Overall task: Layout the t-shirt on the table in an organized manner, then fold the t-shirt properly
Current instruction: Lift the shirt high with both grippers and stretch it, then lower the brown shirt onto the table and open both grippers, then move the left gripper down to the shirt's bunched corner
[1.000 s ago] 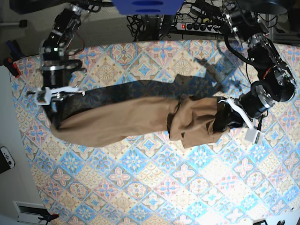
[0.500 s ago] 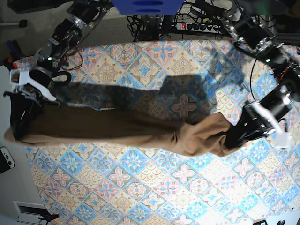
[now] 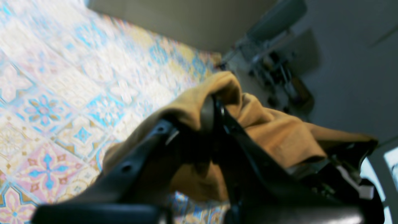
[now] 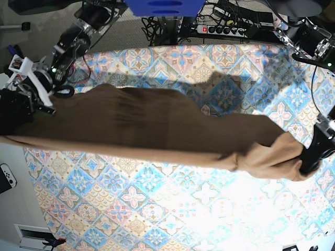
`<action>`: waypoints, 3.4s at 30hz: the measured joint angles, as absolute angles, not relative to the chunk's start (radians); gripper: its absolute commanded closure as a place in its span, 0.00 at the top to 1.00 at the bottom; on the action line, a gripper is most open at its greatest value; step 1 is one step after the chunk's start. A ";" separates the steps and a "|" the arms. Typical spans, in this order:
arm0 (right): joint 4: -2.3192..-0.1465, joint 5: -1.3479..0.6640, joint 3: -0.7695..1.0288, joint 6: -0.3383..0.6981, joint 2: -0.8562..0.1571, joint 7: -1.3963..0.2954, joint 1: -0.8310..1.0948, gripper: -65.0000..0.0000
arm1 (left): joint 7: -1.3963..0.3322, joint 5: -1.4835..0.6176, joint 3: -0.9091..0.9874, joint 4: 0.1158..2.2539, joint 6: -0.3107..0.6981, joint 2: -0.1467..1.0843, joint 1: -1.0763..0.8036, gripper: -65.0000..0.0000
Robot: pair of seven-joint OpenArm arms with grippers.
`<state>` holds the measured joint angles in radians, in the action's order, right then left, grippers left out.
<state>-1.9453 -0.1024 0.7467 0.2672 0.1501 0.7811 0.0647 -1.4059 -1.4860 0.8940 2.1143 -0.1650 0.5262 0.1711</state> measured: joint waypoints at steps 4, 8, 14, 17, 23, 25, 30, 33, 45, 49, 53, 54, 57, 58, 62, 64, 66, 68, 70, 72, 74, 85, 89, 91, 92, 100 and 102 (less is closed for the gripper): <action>-1.946 -0.053 0.747 0.269 0.150 0.781 0.019 0.00 | -1.406 -1.485 0.902 2.115 -0.166 0.562 0.186 0.00; -1.946 -0.038 0.743 0.268 0.152 0.786 -0.002 0.00 | -1.405 -1.485 0.910 2.116 -0.166 0.579 0.228 0.00; -1.945 -0.037 0.695 0.263 0.142 0.584 -0.021 0.00 | -1.406 -1.473 0.861 2.115 -0.166 0.580 0.228 0.00; -1.938 -0.037 0.648 0.261 0.115 0.496 -0.023 0.00 | -1.405 -1.472 0.748 2.114 -0.166 0.576 0.234 0.00; -1.830 -0.044 0.536 0.252 0.080 0.385 -0.025 0.00 | -1.405 -1.411 0.626 2.072 -0.160 0.466 0.217 0.00; -1.755 -0.044 0.487 0.266 0.062 0.349 -0.025 0.00 | -1.403 -1.192 0.564 2.037 -0.123 0.441 0.222 0.00; -1.532 -0.044 0.403 0.253 0.029 0.236 -0.124 0.00 | -1.327 -0.760 0.455 1.839 0.048 0.376 0.251 0.00; -1.378 -0.052 0.357 0.268 0.009 0.251 -0.256 0.00 | -1.171 -0.543 0.334 1.586 0.111 0.364 0.304 0.00; -0.580 -0.041 0.261 0.273 -0.080 0.140 -0.757 0.32 | -0.611 -0.334 0.244 0.790 0.147 0.358 0.601 0.00; -0.553 0.020 0.194 0.269 -0.146 0.157 -0.779 0.59 | -0.613 -0.276 0.244 0.787 0.146 0.361 0.601 0.16; -0.521 0.064 0.131 0.241 -0.201 0.095 -0.703 0.78 | -0.598 -0.208 0.234 0.787 0.140 0.327 0.569 0.34; -0.521 0.067 0.131 0.245 -0.187 0.095 -0.704 0.81 | -0.606 -0.204 0.231 0.787 0.146 0.313 0.561 0.38; -0.534 0.065 0.147 0.274 -0.147 0.122 -0.746 0.84 | -0.612 -0.205 0.229 0.784 0.153 0.303 0.547 0.47; -0.543 0.064 0.154 0.279 -0.140 0.141 -0.760 0.83 | -0.610 -0.204 0.229 0.785 0.149 0.310 0.544 0.49; -0.547 0.064 0.194 0.258 -0.170 0.136 -0.760 0.83 | -0.607 -0.189 0.235 0.823 0.136 0.330 0.520 0.52; -0.554 0.064 0.224 0.246 -0.182 0.126 -0.720 0.83 | -0.610 -0.201 0.235 0.896 0.140 0.325 0.481 0.52; -0.616 0.076 0.254 0.245 -0.181 0.115 -0.649 0.83 | -0.611 -0.204 0.236 1.016 0.147 0.314 0.419 0.52; -0.695 0.073 0.265 0.250 -0.171 0.117 -0.575 0.83 | -0.611 -0.211 0.236 1.168 0.153 0.314 0.347 0.52; -0.791 0.077 0.265 0.263 -0.159 0.100 -0.502 0.83 | -0.610 -0.201 0.236 1.323 0.146 0.322 0.276 0.52; -0.914 0.075 0.265 0.261 -0.155 0.017 -0.431 0.83 | -0.610 -0.199 0.238 1.456 0.143 0.328 0.222 0.52; -1.047 0.079 0.290 0.265 -0.159 -0.088 -0.371 0.83 | -0.602 -0.204 0.238 1.568 0.145 0.327 0.170 0.52; -1.517 0.065 0.461 0.261 -0.155 -0.412 -0.088 0.83 | -0.613 -0.212 0.236 1.909 0.229 0.327 -0.181 0.52; -1.607 -0.020 0.482 0.271 -0.144 -0.455 -0.009 0.83 | -0.762 -0.221 0.291 1.993 0.266 0.302 -0.266 0.52; -1.627 -0.069 0.514 0.266 -0.142 -0.477 0.026 0.83 | -0.820 -0.270 0.353 1.993 0.307 0.274 -0.271 0.52; -1.629 -0.090 0.535 0.259 -0.141 -0.501 0.044 0.83 | -0.851 -0.305 0.393 1.991 0.341 0.259 -0.268 0.52; -1.676 -0.216 0.600 0.262 -0.144 -0.587 0.142 0.83 | -1.053 -0.466 0.658 1.994 0.640 0.261 -0.355 0.52; -1.685 -0.221 0.601 0.261 -0.144 -0.582 0.161 0.83 | -1.052 -0.463 0.667 1.993 0.661 0.261 -0.374 0.53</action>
